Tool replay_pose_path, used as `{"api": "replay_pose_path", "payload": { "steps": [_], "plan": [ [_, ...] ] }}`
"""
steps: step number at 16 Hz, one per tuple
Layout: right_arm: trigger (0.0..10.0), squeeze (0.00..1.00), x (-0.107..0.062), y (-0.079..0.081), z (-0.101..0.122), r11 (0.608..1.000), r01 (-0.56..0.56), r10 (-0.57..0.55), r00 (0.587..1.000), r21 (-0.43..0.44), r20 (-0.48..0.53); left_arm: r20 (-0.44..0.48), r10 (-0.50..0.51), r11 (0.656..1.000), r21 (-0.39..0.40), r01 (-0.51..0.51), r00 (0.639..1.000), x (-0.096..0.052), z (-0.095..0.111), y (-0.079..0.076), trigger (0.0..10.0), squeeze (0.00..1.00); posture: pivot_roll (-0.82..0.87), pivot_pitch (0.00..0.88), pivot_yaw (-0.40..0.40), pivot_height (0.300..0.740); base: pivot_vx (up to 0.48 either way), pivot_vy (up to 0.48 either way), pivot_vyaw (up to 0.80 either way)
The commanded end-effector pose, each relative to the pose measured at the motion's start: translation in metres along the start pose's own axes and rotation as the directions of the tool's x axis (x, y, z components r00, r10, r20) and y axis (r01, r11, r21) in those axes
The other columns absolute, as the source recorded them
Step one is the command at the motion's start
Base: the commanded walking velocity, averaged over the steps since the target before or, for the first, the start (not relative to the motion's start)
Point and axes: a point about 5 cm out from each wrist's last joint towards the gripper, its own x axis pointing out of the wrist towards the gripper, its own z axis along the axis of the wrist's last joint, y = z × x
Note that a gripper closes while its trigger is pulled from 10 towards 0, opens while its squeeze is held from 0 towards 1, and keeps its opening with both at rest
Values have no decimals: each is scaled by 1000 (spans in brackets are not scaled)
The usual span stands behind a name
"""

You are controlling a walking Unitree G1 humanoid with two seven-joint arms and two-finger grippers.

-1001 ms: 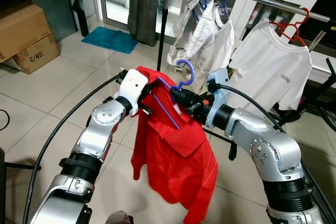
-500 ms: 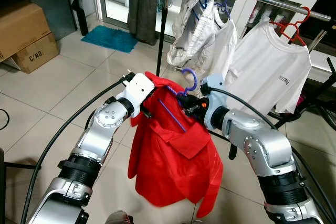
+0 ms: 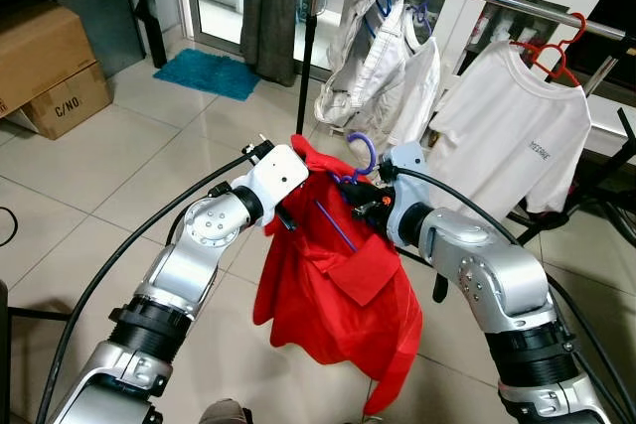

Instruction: Hang hanger

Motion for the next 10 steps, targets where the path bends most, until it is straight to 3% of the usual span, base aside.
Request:
{"api": "replay_pose_path", "payload": {
  "steps": [1, 5, 7, 8, 9, 10],
  "plan": [
    [10000, 0, -3, -7, 8, 999, 34, -34, 999, -4, 34, -8, -13, 1000, 11, 13, 1000, -1, 2, -4, 0, 0, 18, 0, -108, 740, 0, 0, 0],
    [10000, 0, -1, -17, 7, 993, 116, -115, 993, -24, 27, -31, -86, 994, -65, 84, 996, -6, 1, -22, 0, 0, 21, 0, -110, 740, 0, 0, 0],
    [10000, 0, -1, -18, 9, 995, 99, -99, 994, 1, 47, -84, -93, 994, -66, 88, 992, -8, -6, -25, 0, 0, 23, 0, -111, 740, 0, 0, 0],
    [10000, 0, -2, -19, 10, 995, 95, -96, 994, 16, 52, -101, -85, 994, -75, 78, 991, -10, -10, -25, 549, 0, 23, 0, -111, 740, 0, 0, 0],
    [10000, 0, -2, -19, 11, 995, 94, -95, 994, 21, 58, -108, -83, 994, -77, 75, 991, -10, -11, -25, 1765, 0, 23, 0, -111, 740, 0, 0, 0],
    [10000, 0, -2, -19, 11, 995, 92, -94, 994, 28, 63, -115, -81, 995, -75, 72, 990, -11, -11, -25, 3922, 0, 23, 0, -111, 740, 0, 0, 0]
  ]
}}
